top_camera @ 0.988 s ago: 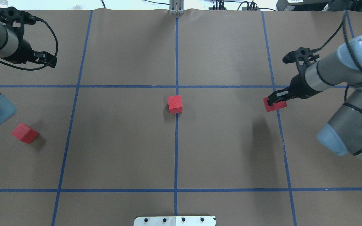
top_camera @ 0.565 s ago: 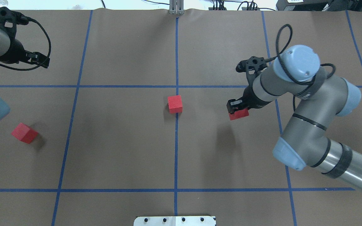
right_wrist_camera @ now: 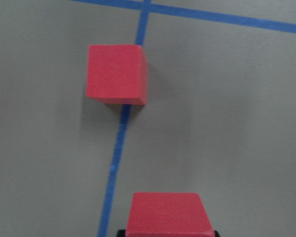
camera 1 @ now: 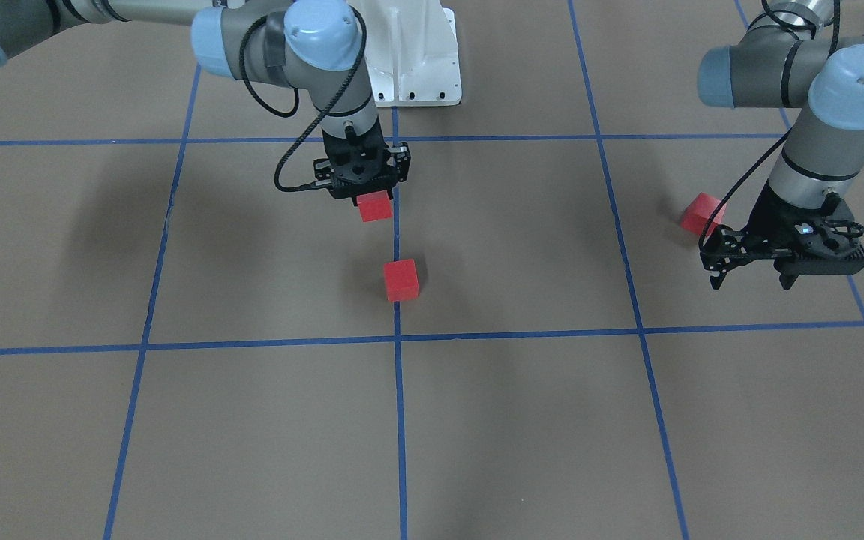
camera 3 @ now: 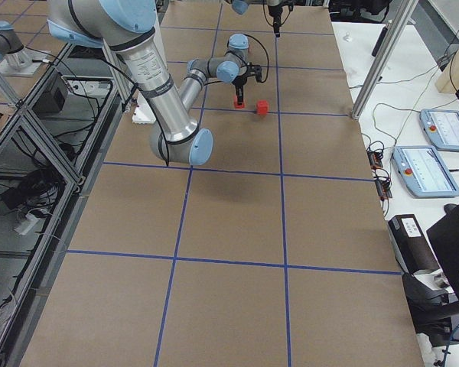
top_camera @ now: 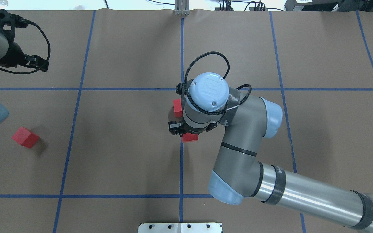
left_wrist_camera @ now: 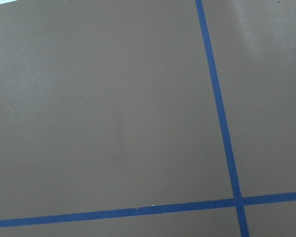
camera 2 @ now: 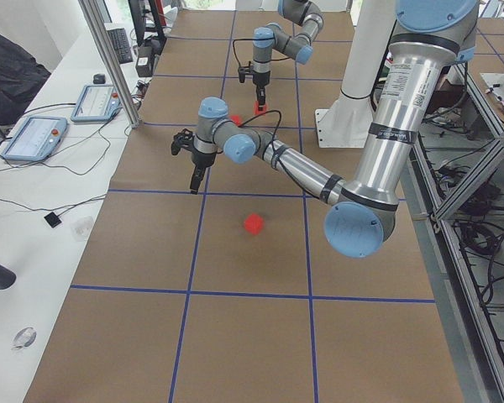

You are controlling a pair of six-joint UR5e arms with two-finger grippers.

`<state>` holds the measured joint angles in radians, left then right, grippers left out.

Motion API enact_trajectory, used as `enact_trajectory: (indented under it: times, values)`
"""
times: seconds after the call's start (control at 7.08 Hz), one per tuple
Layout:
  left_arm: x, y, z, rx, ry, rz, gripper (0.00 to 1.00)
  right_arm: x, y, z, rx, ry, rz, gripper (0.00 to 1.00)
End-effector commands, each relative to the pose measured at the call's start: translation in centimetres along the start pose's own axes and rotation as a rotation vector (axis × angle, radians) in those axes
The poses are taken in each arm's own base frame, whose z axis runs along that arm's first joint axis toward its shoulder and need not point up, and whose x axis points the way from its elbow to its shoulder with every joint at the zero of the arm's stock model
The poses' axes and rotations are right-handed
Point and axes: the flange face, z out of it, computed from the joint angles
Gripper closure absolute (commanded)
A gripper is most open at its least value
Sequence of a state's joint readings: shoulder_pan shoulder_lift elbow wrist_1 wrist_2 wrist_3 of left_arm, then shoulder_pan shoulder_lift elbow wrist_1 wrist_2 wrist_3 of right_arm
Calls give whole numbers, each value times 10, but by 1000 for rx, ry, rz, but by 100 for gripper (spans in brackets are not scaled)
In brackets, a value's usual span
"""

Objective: Form red blocks into L shape at center
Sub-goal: 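Carry the held red cube with the right gripper toward the center cube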

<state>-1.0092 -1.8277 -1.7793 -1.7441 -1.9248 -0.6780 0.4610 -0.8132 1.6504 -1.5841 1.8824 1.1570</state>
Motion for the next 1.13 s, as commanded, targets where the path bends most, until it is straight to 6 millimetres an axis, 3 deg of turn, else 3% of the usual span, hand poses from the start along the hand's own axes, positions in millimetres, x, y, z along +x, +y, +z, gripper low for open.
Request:
enact_trajectory:
  times: [0.0,0.28,0.71,0.99]
  values:
    - [-5,4,6,-12,-10,-8,0,-25,-17,22,12,22,50,100]
    - [-3,5,6,-12,-8,-12,0,-22,-24,42,21,10,48,100]
    - [-3,5,6,-12,-8,-12,0,-18,-36,39,66,25,120,100]
    - [-4,5,9,-18,-11,-13,0,-11,-43,53,77,36,126,100]
